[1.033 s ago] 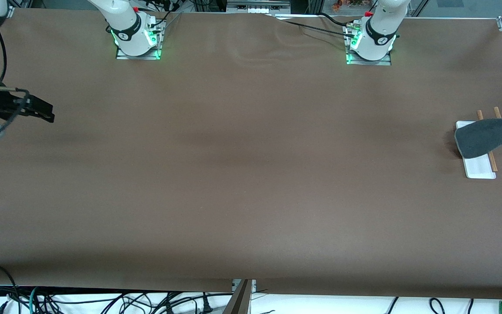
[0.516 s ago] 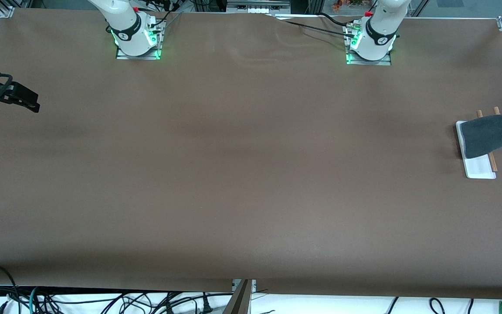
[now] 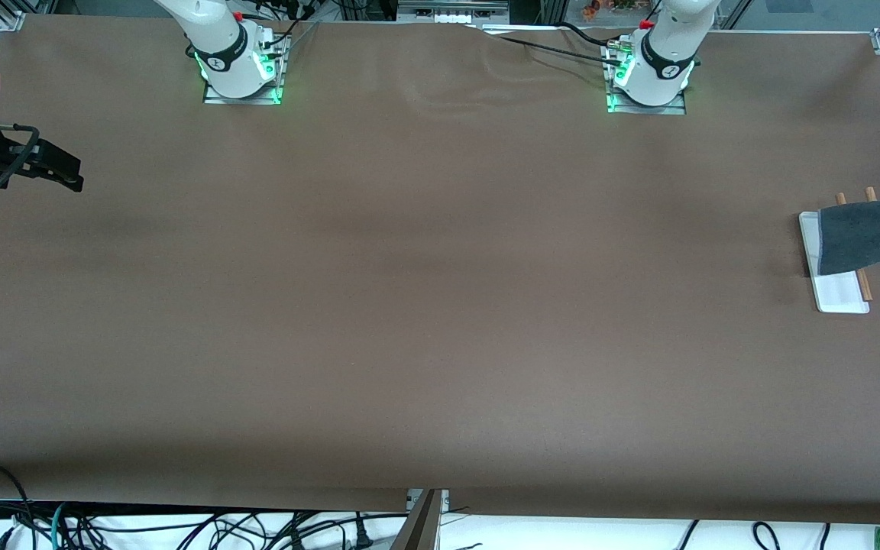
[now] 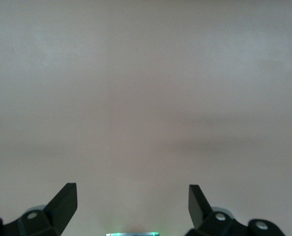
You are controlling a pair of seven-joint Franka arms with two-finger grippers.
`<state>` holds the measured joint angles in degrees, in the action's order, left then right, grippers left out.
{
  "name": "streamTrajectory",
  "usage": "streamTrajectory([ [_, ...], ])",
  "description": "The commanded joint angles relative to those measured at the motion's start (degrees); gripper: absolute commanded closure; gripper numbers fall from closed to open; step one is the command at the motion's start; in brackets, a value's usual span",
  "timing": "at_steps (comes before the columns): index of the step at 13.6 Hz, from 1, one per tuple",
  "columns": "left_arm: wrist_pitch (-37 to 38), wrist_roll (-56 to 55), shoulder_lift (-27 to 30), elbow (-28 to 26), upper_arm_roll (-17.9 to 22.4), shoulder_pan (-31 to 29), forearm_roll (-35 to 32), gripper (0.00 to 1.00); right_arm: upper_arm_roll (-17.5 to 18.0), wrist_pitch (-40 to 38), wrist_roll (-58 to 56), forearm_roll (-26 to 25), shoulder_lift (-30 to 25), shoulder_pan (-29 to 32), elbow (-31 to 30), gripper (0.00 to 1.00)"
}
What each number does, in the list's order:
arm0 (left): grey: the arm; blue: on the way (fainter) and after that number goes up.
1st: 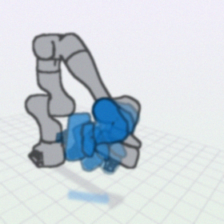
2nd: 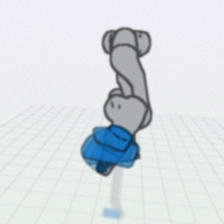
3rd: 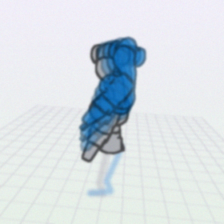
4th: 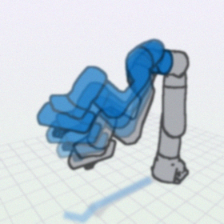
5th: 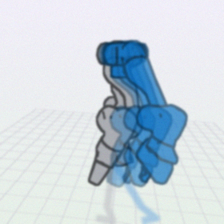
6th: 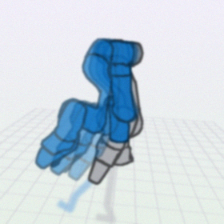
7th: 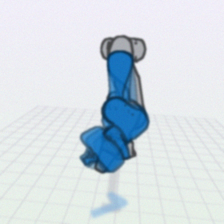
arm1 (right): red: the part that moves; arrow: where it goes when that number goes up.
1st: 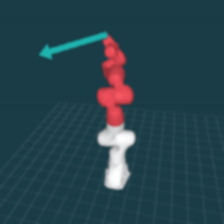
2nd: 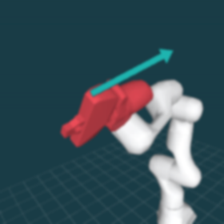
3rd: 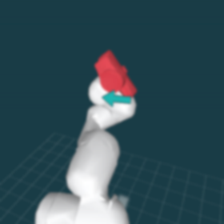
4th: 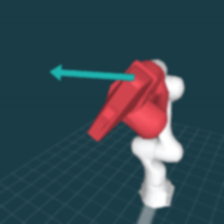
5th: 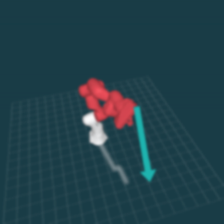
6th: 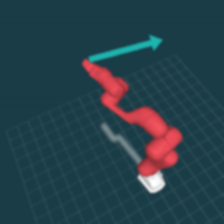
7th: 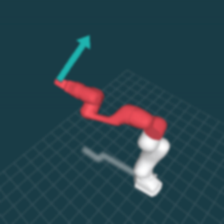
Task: Pass towel and hang on rack
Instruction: 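Open the left gripper and release the towel on the rods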
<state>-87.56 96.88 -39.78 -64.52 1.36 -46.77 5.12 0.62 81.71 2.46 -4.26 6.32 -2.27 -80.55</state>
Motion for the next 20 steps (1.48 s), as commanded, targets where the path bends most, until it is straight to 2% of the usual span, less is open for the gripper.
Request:
streamTrajectory([
  [1,-1.1,1.9,-1.8,2.2,0.0,-0.1,-1.3,0.64,0.3,-0.7,-0.2,1.1,-0.7,0.7,-0.3,0.0],
  [2,-2.2,1.7,-1.8,2.3,0.0,0.1,-1.3,0.04,0.3,-0.7,-0.2,1.0,-0.6,0.6,-0.2,0.0],
  [3,-3.9,2.1,-1.6,2.4,0.0,0.1,-1.3,0.0,0.3,-0.5,-0.3,1.0,-0.5,0.6,-0.2,0.0],
  [8,-4.1,0.9,0.9,2.5,-0.8,0.8,-1.2,0.0,0.2,-0.1,-0.3,0.9,0.4,0.7,0.3,0.0],
  [11,-1.3,-3.8,5.7,2.4,-0.6,5.8,-1.4,0.0,0.2,0.0,-0.4,0.9,0.4,0.7,0.3,0.0],
  [15,6.2,-20.3,10.9,2.5,-0.5,13.7,-2.7,0.0,0.5,0.2,-0.2,1.0,0.4,0.4,0.3,0.0],
  [20,12.7,-41.5,13.1,2.6,-0.8,25.4,-3.7,0.0,0.5,0.2,-0.2,1.0,0.6,0.4,0.5,0.0],
])
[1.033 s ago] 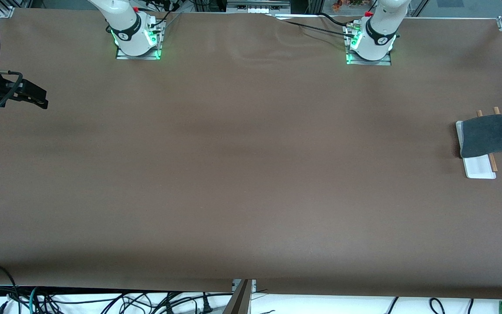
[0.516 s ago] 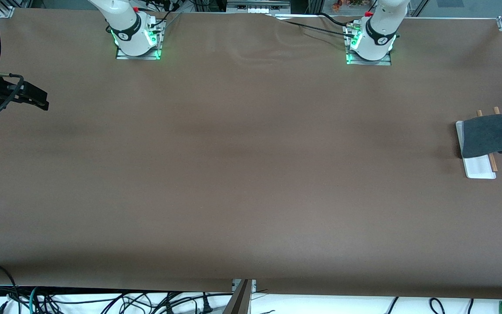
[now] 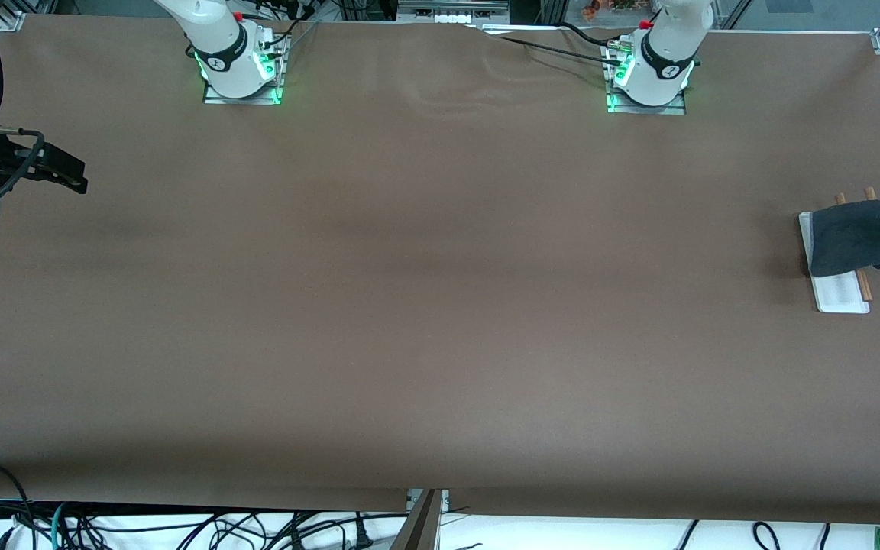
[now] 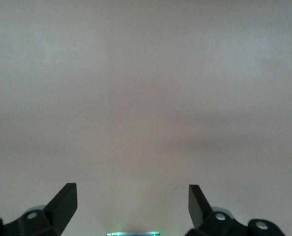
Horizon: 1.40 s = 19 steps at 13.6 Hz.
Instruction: Pass towel and hang on rack
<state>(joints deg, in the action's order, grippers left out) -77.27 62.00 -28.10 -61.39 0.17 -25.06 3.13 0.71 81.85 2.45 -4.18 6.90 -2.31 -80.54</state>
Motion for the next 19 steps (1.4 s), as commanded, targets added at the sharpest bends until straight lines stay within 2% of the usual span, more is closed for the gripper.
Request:
streamTrajectory([
  [1,3.4,-10.5,1.7,-0.6,0.3,6.0,-1.7,0.0,0.4,0.1,-0.1,0.9,0.0,0.5,0.5,0.0],
  [3,4.7,-18.2,3.5,-0.7,0.9,10.7,-1.8,0.0,0.3,0.1,-0.1,0.9,0.1,0.5,0.5,0.0],
  [5,4.7,-29.6,8.6,-4.9,1.4,16.2,-1.6,0.0,0.3,0.1,-0.1,0.9,0.2,0.5,0.5,0.0],
  [7,2.8,-41.5,15.8,-14.3,1.4,19.2,-0.9,0.0,0.3,0.1,-0.1,0.9,0.3,0.5,0.5,0.0],
  [9,-4.3,-51.8,21.7,-21.0,1.4,21.9,-0.7,0.0,0.3,0.1,-0.2,0.9,0.4,0.5,0.5,0.0],
  [12,-13.5,-58.4,30.4,-33.2,1.1,23.7,-0.6,0.0,0.2,0.1,-0.1,1.0,0.5,0.5,0.6,0.0],
  [13,-14.7,-59.1,32.0,-35.1,1.1,24.2,-0.5,0.0,0.2,0.1,-0.2,1.0,0.5,0.5,0.6,0.0],
  [19,-14.8,-59.6,34.4,-35.8,-0.5,25.6,-2.2,0.0,0.2,0.0,-0.1,1.1,0.5,0.6,0.5,0.0],
])
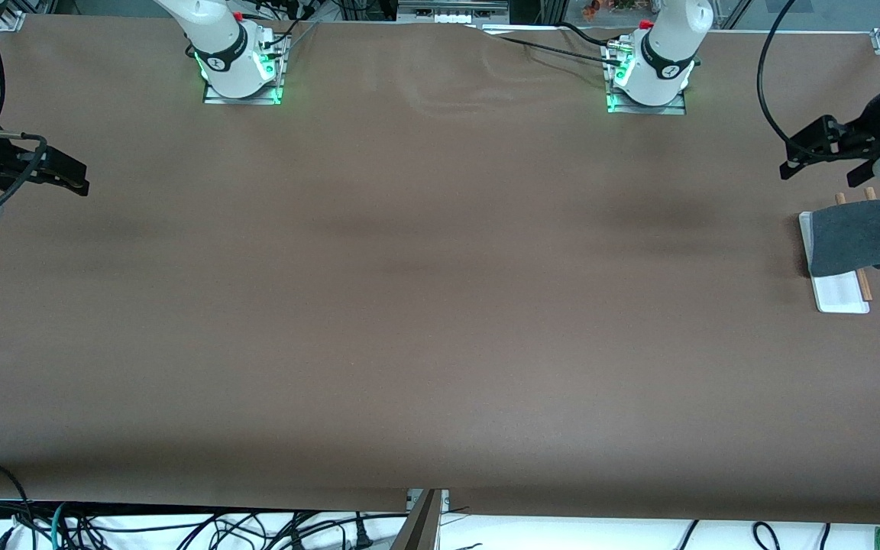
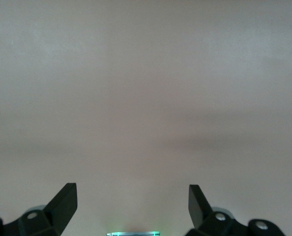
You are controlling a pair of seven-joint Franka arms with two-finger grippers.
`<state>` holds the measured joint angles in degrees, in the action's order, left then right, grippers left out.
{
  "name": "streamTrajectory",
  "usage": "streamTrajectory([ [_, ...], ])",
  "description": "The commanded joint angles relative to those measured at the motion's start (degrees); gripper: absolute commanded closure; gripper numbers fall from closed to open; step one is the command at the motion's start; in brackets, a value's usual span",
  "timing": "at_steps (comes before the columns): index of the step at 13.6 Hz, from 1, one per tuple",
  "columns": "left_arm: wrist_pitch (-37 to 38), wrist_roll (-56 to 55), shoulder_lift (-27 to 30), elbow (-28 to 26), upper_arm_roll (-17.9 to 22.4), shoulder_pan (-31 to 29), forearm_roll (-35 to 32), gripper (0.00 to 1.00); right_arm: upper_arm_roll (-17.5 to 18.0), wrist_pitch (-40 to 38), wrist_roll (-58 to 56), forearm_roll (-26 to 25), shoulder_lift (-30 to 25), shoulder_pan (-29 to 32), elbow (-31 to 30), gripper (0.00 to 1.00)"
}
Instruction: Pass towel and hang on rack
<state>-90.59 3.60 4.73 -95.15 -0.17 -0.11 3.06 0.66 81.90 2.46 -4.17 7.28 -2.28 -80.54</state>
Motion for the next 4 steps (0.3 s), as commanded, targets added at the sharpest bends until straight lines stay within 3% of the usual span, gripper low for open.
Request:
streamTrajectory([
  [1,-1.4,-2.1,1.5,-2.1,-0.4,0.6,-2.1,0.0,0.2,-0.1,-0.1,1.1,0.1,0.6,0.5,0.0],
  [4,-1.3,-2.3,1.6,-2.1,-0.4,0.7,-3.6,0.0,0.2,-0.1,-0.2,1.1,0.1,0.6,0.5,0.0],
])
